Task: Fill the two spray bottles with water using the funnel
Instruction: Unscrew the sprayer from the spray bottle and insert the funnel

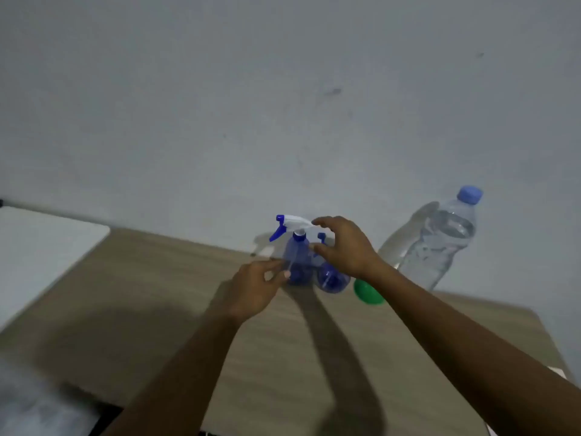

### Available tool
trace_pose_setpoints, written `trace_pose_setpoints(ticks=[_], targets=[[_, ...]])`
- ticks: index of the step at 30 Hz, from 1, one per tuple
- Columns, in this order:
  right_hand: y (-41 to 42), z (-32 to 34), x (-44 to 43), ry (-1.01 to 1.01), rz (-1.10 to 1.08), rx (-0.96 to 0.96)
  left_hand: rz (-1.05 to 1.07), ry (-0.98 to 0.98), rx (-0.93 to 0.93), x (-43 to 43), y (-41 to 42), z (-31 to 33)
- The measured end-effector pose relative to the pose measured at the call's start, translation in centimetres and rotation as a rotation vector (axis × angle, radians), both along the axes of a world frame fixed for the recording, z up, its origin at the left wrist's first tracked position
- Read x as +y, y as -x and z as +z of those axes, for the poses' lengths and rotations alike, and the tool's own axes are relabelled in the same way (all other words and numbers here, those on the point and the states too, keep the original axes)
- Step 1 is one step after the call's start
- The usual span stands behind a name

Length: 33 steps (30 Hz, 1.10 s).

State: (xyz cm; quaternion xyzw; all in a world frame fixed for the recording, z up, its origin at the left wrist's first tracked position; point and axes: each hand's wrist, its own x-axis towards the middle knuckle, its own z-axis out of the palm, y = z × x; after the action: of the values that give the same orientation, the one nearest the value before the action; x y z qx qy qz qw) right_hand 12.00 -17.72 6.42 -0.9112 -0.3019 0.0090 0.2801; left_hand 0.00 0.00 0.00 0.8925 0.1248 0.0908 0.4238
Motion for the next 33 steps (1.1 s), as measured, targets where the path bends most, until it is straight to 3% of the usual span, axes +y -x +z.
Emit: trace_pose_setpoints(ticks=[7, 11, 14, 20, 27, 33], targets=[[-5.0, -2.1, 3.8, 0.147, 0.029, 0.005, -0.071, 0.101, 0.09, 0.8, -4.2, -0.9], [-6.6, -2.7, 5.2, 0.21, 0.106, 0.013, -0.124, 0.298, 0.097, 1.5, -6.5, -2.3], [-6.9, -2.9, 5.9, 0.232, 0.109, -0.032, -0.145, 0.493, 0.057, 1.8, -7.5, -3.2], [-4.2, -2.9, 5.4, 0.298, 0.135, -0.125, -0.15, 0.548, -0.017, 2.8, -5.0, -4.8], [3.9, -4.7, 2.5, 0.175, 0.14, -0.111, -0.099, 0.529, -0.076, 0.9, 2.3, -6.6], [9.1, -5.9, -0.9, -0.176, 0.134, 0.204, -0.12, 0.521, -0.058, -1.6, 6.7, -7.0]])
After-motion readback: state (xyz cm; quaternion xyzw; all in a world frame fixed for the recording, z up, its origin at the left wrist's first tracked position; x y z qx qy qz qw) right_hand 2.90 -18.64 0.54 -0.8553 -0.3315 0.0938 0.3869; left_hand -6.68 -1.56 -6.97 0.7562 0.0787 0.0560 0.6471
